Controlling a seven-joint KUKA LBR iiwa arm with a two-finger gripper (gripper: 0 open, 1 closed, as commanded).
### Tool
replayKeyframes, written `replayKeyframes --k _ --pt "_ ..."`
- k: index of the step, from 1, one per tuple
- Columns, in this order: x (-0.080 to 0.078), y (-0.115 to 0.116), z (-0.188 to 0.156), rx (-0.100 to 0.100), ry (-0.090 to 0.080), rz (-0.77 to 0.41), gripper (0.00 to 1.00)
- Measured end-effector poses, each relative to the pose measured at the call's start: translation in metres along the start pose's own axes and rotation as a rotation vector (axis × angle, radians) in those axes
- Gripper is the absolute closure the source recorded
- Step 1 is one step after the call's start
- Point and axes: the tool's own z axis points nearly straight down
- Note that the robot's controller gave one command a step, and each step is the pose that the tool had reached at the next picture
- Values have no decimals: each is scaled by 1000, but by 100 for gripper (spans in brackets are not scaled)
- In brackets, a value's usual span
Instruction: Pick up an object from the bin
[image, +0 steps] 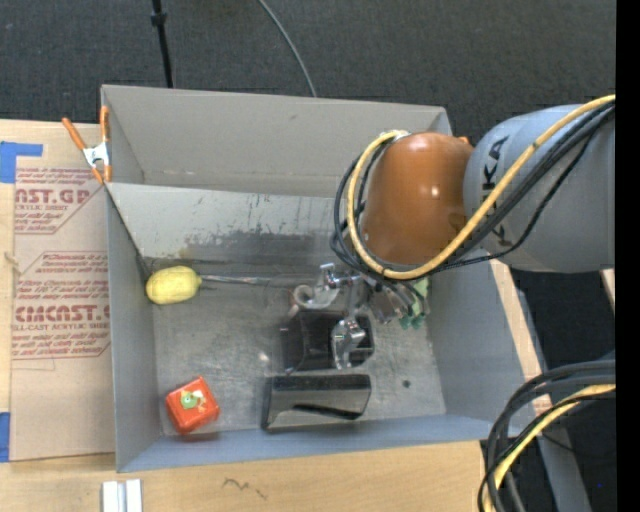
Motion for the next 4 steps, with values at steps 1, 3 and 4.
replayKeyframes --k 1,3,4 --pt "22 -19 -2 1 -6 -60 100" --pt "-12 9 50 -1 -11 -18 100" --pt "-12 9 50 -1 -11 -18 100"
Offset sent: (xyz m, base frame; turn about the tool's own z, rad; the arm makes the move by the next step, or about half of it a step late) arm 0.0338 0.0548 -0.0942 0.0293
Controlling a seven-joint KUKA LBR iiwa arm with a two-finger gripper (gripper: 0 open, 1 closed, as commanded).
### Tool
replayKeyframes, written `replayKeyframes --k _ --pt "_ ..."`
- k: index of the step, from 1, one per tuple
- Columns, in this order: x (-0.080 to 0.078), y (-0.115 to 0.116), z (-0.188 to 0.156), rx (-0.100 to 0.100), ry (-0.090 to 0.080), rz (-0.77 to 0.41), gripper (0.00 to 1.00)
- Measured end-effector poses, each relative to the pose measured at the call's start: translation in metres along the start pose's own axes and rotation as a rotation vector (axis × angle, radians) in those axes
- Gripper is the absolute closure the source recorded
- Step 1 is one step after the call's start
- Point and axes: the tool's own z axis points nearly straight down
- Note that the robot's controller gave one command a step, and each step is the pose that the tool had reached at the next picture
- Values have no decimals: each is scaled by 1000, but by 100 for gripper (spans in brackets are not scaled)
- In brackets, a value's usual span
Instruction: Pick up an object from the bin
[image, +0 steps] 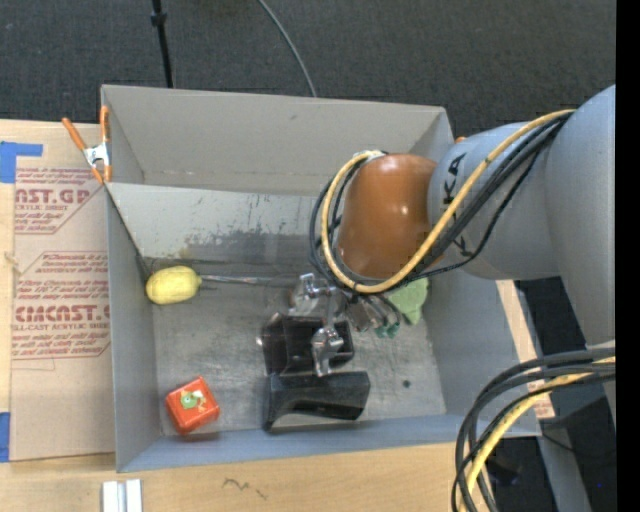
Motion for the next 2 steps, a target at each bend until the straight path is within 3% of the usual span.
replayKeyframes --k 2 --pt "0 0 0 0 0 0 100"
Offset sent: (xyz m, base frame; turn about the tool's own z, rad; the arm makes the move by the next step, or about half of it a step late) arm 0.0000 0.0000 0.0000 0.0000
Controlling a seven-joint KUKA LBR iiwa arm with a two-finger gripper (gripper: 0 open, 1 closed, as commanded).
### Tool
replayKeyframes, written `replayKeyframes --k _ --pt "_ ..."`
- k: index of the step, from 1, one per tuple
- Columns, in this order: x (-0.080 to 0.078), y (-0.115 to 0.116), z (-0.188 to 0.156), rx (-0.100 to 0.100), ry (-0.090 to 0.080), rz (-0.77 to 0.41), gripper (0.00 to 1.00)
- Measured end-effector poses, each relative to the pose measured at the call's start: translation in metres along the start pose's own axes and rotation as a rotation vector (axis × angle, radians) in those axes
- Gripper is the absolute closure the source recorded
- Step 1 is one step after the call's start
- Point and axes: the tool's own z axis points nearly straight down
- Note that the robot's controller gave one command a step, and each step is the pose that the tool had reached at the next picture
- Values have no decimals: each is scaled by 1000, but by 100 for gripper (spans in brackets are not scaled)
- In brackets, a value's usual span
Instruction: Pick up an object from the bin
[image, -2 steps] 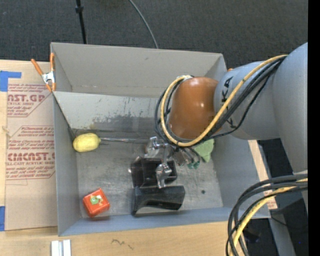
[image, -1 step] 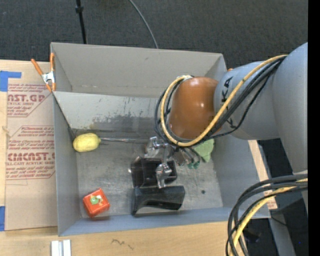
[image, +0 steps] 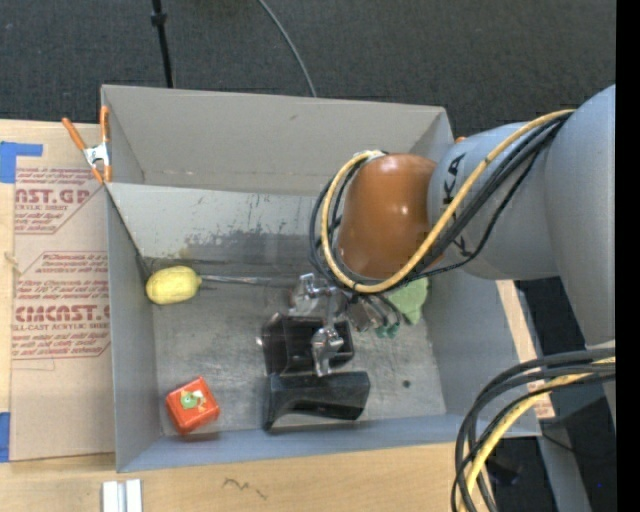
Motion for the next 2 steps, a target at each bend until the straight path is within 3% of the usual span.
replayKeyframes --k 2 --pt "0 0 0 0 0 0 100"
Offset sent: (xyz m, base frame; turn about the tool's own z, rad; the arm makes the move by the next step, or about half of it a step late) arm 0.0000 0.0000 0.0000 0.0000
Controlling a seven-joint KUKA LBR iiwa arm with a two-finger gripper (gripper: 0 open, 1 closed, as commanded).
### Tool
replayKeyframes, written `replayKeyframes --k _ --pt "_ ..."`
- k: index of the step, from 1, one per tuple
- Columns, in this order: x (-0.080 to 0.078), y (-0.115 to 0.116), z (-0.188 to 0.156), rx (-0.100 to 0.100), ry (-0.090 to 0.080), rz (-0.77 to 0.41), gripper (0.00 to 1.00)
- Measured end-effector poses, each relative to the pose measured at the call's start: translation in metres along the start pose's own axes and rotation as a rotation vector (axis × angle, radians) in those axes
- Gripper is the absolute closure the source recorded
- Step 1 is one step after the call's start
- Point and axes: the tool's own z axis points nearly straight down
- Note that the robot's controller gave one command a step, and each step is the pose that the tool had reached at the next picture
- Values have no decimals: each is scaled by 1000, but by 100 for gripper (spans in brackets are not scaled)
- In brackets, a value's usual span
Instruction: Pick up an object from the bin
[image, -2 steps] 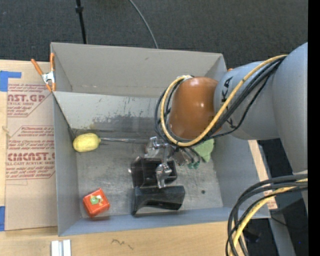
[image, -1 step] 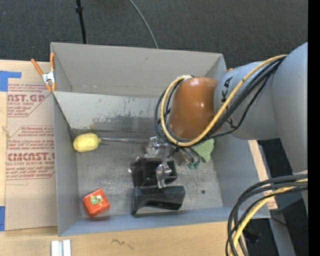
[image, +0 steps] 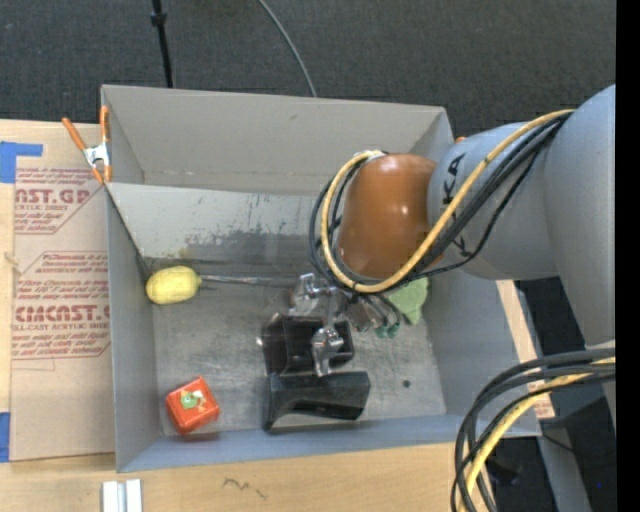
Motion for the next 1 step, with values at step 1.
replayKeyframes --k 1 --pt "0 0 0 0 0 0 100"
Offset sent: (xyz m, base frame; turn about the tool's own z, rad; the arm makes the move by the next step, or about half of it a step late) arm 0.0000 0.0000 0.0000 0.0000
